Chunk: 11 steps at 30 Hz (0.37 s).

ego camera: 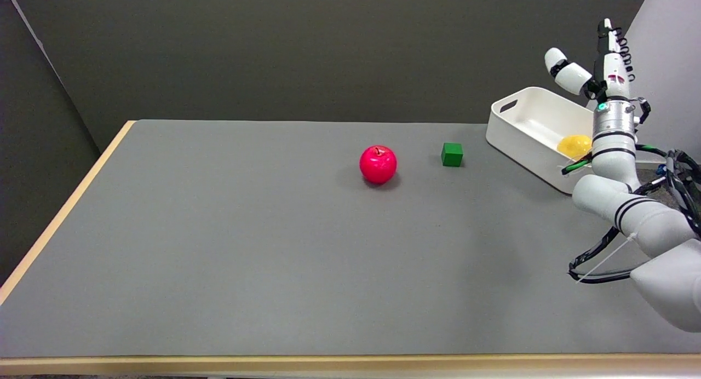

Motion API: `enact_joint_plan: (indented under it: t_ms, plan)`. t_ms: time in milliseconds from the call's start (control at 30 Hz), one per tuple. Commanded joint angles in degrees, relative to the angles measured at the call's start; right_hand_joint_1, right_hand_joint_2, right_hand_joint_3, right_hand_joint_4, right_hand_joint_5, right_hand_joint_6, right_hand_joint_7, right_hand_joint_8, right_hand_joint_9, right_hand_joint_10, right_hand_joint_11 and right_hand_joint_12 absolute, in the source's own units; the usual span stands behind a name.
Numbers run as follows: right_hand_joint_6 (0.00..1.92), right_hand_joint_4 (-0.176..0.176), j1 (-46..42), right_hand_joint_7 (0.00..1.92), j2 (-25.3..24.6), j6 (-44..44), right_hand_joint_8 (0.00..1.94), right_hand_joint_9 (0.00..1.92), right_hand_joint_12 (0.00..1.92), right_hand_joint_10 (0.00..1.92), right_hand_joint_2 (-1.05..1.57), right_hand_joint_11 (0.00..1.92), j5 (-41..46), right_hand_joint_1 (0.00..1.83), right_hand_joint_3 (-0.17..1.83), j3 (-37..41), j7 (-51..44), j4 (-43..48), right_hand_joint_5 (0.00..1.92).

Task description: Place the yellow pear into the white box.

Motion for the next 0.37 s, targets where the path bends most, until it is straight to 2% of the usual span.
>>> enact_joint_plan:
  t_ms: [33, 133, 167, 200, 267, 333, 367]
  plan:
    - [0.00, 0.052, -4.49, 0.00, 2.60, 5.86, 0.00, 0.00, 0.00, 0.00, 0.58, 0.00, -3.91, 0.43, 0.72, 0.45, 7.13, 12.95, 0.00]
    - [0.05, 0.049, -10.26, 0.00, 4.61, 12.00, 0.00, 0.00, 0.00, 0.00, 0.60, 0.00, -3.51, 0.34, 0.78, 2.04, 7.56, 22.06, 0.00]
    - [0.11, 0.049, -13.19, 0.00, 5.20, 13.81, 0.06, 0.00, 0.26, 0.13, 0.59, 0.00, -3.53, 0.32, 0.85, 3.31, 8.38, 26.64, 0.00]
    - [0.17, 0.048, -15.86, 0.01, 5.79, 14.98, 0.14, 0.00, 0.60, 0.30, 0.58, 0.00, -3.62, 0.30, 0.94, 4.55, 9.43, 30.83, 0.01]
    - [0.20, 0.039, -20.94, 0.05, 6.40, 16.81, 0.19, 0.01, 0.85, 0.48, 0.60, 0.00, -3.96, 0.27, 0.94, 7.27, 10.48, 38.76, 0.04]
    - [0.32, 0.032, -26.32, 0.14, 6.52, 18.21, 0.28, 0.11, 1.09, 0.66, 0.62, 0.01, -4.38, 0.20, 0.96, 9.48, 10.48, 45.38, 0.07]
    - [0.35, 0.030, -29.57, 0.16, 6.43, 18.89, 0.30, 0.14, 1.13, 0.69, 0.63, 0.02, -4.93, 0.19, 0.97, 10.71, 10.48, 49.10, 0.08]
